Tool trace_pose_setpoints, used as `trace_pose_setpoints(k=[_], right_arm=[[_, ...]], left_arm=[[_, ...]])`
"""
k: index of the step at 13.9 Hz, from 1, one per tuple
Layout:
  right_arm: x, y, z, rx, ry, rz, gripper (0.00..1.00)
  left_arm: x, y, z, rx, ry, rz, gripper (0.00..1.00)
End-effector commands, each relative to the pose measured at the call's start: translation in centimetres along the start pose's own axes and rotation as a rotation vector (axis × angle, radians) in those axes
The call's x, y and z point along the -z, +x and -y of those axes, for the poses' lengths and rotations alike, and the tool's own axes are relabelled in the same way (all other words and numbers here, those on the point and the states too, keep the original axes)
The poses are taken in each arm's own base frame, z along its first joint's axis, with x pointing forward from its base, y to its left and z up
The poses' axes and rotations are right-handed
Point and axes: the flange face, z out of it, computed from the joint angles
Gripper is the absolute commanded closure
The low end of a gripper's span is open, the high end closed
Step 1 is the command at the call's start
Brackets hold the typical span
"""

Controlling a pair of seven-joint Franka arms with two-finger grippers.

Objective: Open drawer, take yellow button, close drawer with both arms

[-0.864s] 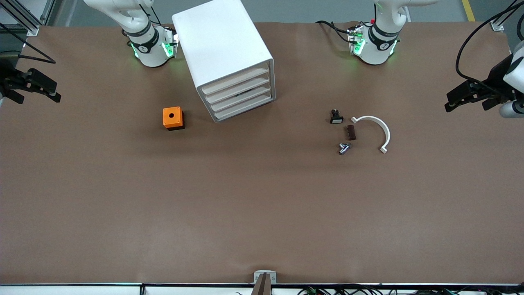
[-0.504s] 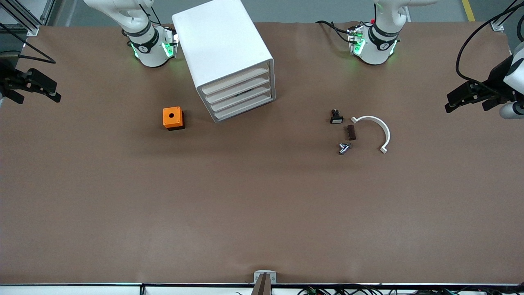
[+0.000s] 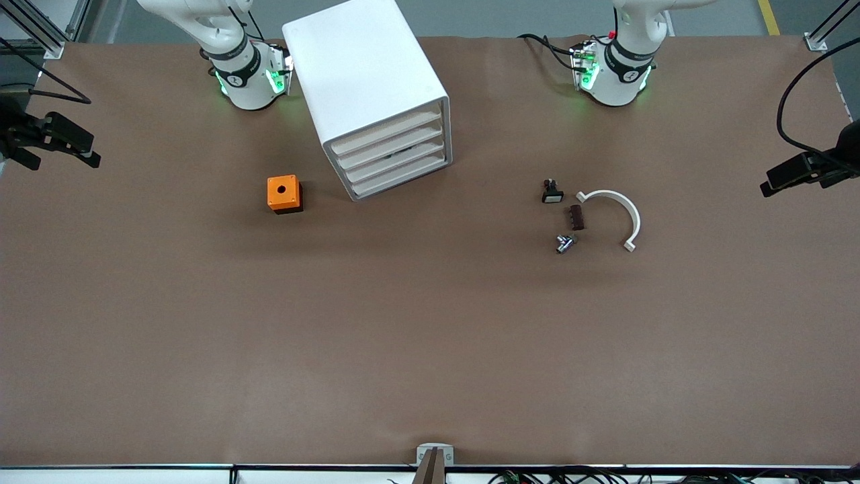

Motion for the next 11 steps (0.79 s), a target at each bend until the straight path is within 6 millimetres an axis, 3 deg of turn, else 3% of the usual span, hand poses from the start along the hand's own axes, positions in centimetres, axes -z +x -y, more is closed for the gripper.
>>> trace_pose_setpoints(k=[1,5,8,11], right_arm=[[0.4,-0.8,0.0,0.007,0.011,-0.005,0.00],[0.4,-0.8,0.0,0.007,0.011,-0.005,0.00],[0.4,-0.8,0.0,0.007,0.011,-0.004,0.00],[0.4,-0.8,0.0,0.009,0.011,-0.004,0.00]], left_arm=[[-2.3,1.7,-0.4,-0.005,-0.012,0.034,0.00],[-8.1,3.7,-2.8,-0.019,-0.001,0.134,0.00],[-10.2,3.1,-8.4,0.015,0.024,0.181,0.00],[-13.1,1.4,-16.6,0.155,0.029,0.242,0.00]])
